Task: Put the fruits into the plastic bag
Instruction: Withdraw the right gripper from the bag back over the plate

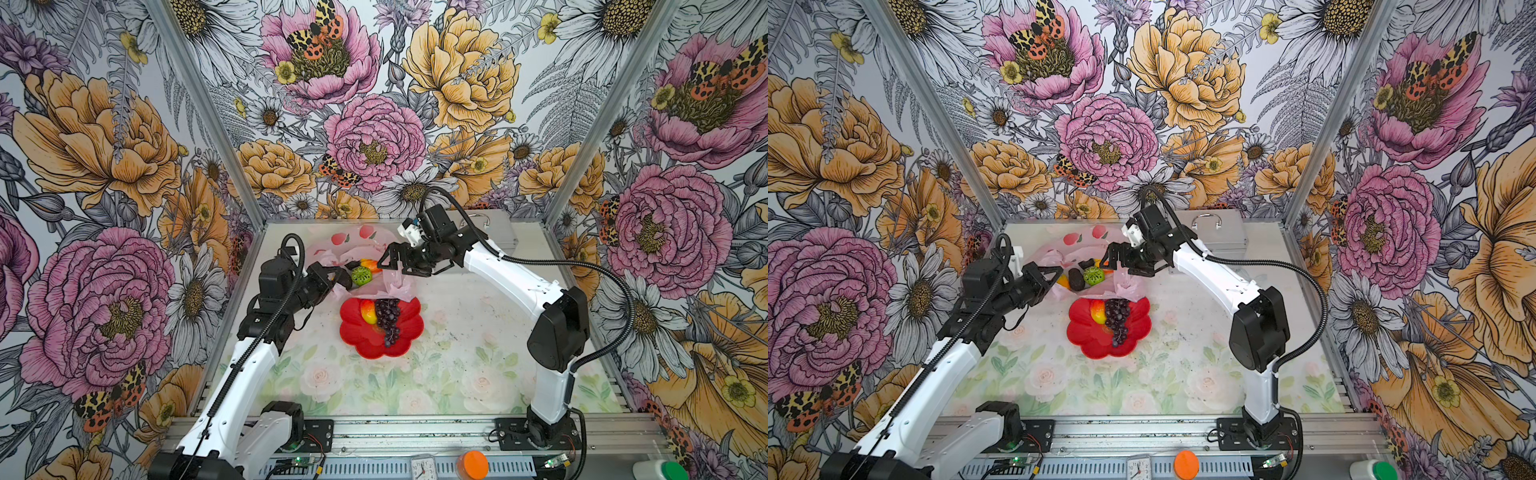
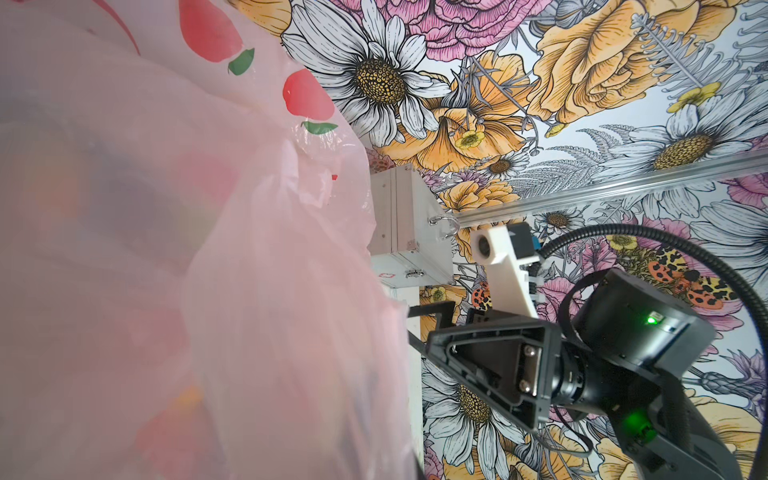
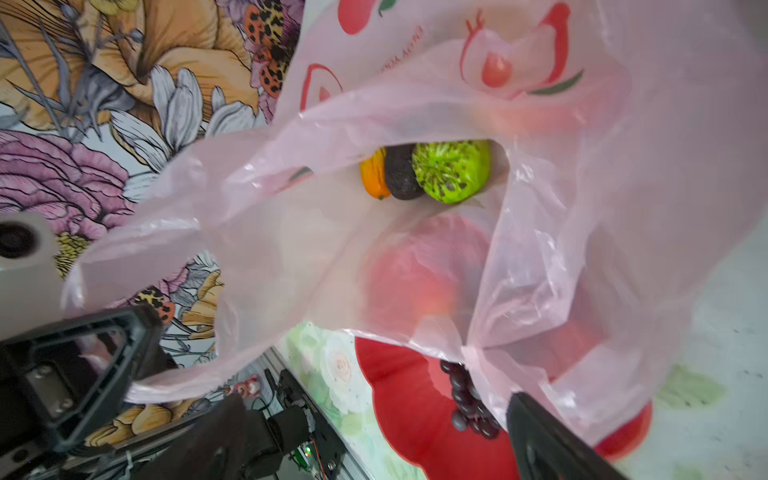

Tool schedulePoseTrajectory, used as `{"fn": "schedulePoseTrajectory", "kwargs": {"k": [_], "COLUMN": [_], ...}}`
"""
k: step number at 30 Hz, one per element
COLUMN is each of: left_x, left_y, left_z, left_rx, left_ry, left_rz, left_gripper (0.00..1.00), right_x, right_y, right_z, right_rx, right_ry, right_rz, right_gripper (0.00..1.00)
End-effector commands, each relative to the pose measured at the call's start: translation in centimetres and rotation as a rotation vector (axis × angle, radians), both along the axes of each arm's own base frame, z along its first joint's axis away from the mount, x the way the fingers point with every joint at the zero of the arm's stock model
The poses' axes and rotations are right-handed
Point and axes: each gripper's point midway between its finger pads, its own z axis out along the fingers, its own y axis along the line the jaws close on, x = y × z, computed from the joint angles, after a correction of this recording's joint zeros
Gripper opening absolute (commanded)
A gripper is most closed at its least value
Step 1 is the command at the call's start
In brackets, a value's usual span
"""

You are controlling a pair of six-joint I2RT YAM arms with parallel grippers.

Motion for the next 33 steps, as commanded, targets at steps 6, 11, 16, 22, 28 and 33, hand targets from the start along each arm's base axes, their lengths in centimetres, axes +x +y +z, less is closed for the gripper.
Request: {"fn": "schedulePoseTrajectory", "kwargs": {"k": [6,11,16,22,28,33], "left_x": [0.0,0.0,-0.3,-0.7,-0.7,-0.8], "left_y": [-0.6,-1.0,-1.0,-1.0,-0.9,-0.8], "left_z": [0.7,0.8,0.9,0.9,1.0,1.0], "left_rx": [0.001,0.001,0.008,0.010,0.012,0.016], "left_ry": [-0.038,-0.040,-0.039,-0.041,-0.043,-0.043], "left_rz": [-0.025,-0.038,-0.041,-0.042,-0.039,-0.039], "left_gripper": [0.00,0.00,0.00,0.00,0.00,0.00], "right_x": [-6.5,-9.0,-10.0,-9.4,-7.7,-5.6], "right_y": [-0.2,2.4,5.0,6.9,8.1,8.5], "right_z": [-4.6,-7.1,-8.3,-9.7,-10.6,-11.3], "right_rx": [-0.234,-0.283,-0.300,-0.309,-0.322,-0.341], "right_ry": [-0.055,-0.047,-0.070,-0.081,-0.104,-0.128], "right_rz": [0.193,0.288,0.365,0.399,0.391,0.361], "right_gripper": [0.99,0.99,0.99,1.00,0.96,0.89]}}
